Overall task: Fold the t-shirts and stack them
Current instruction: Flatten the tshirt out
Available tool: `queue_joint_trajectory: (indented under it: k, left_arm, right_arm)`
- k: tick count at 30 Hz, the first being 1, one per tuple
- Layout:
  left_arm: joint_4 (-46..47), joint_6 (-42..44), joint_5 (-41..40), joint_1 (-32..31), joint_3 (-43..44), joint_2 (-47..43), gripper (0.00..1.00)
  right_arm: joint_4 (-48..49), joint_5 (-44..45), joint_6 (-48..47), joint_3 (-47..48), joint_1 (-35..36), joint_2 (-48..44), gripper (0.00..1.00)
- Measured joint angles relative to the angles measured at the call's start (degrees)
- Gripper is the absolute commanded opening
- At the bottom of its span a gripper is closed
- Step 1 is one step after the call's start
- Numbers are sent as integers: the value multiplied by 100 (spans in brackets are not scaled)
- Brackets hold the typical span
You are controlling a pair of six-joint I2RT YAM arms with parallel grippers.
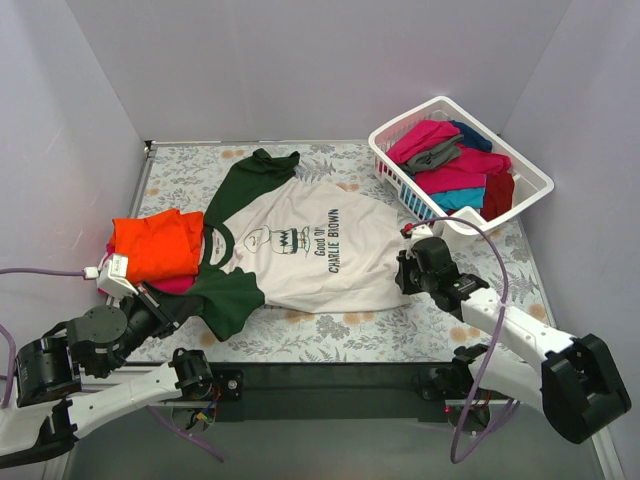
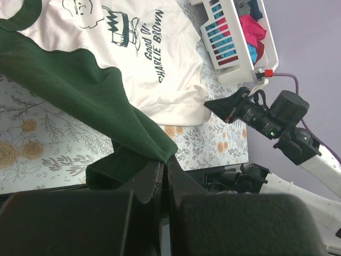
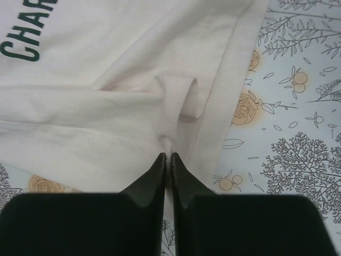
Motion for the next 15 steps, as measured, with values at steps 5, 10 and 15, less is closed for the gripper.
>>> queue_joint_trajectory:
  k: [5, 10, 15]
  left_arm:
    - [20, 39, 0, 0, 0, -7, 0]
    - [17, 42, 11, 0, 0, -39, 0]
    - [4, 39, 24, 2, 0, -146, 0]
  right_arm:
    - [-197, -111, 2, 7, 2, -776, 1]
    - [-767, -389, 50, 7, 7, -1405, 1]
    - [-1469, -710, 210, 61, 90, -2208, 1]
